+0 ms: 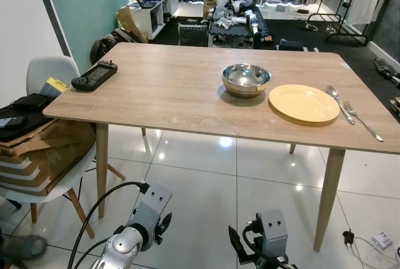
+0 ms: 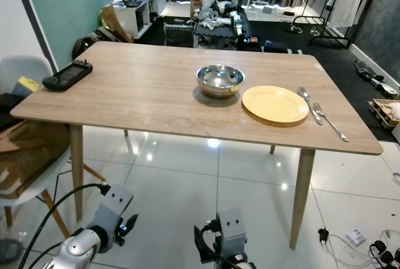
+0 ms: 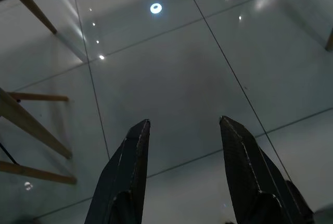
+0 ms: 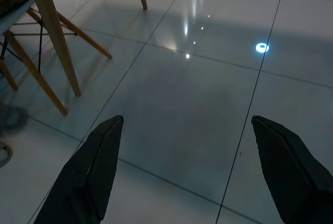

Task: Setting the table

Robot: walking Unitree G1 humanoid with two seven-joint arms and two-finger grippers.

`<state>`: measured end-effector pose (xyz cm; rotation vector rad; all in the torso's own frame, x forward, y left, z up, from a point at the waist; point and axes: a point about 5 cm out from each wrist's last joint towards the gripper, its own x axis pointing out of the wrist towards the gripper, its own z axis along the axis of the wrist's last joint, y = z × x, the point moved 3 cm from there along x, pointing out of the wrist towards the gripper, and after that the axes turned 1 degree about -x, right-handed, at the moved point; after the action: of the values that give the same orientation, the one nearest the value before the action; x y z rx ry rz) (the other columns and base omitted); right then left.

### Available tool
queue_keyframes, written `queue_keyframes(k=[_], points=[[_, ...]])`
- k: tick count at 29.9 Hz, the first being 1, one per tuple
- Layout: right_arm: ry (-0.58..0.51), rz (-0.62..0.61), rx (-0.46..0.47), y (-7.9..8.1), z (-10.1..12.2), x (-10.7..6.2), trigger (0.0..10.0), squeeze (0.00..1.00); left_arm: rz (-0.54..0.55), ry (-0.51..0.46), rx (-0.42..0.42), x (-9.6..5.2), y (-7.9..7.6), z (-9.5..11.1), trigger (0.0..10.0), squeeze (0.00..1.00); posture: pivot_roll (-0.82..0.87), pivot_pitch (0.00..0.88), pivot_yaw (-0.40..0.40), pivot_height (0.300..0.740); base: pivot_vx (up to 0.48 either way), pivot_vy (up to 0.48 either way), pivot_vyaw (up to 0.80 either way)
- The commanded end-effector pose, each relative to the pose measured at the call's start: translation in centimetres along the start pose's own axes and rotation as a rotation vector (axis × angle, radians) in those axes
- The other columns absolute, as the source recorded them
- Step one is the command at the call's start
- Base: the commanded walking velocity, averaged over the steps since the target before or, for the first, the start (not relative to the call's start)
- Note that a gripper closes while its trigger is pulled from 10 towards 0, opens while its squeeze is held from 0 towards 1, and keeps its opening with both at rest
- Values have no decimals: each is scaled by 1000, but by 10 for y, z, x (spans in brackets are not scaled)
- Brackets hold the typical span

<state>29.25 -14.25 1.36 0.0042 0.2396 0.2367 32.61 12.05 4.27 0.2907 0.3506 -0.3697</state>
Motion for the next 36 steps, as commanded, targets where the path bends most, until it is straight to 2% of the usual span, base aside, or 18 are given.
queue_keyframes(k=[1,10,12,18,26,36], points=[[19,-6,13,1,-8,-1,10000,0,-2,30,19,-2,-1,-10,10000,0,128,60,78,740,0,0,0],[28,-42,-4,-3,-13,-5,10000,0,-22,30,35,-3,-8,-13,10000,0,114,84,72,740,0,0,0],[25,-72,-16,-9,-14,-8,10000,0,-68,34,78,-3,-22,-19,10000,0,85,87,75,740,0,0,0],[14,-88,-12,-13,-14,-11,10000,0,-91,28,105,-3,-30,-20,10000,0,78,85,79,740,0,0,0],[20,-78,-35,-11,-16,-12,10000,0,-77,38,64,-3,-31,-23,10000,0,74,88,68,740,0,0,0],[21,-99,-13,-13,-15,-9,10000,0,-85,39,70,0,-29,-23,10000,0,63,88,78,740,0,0,-763]])
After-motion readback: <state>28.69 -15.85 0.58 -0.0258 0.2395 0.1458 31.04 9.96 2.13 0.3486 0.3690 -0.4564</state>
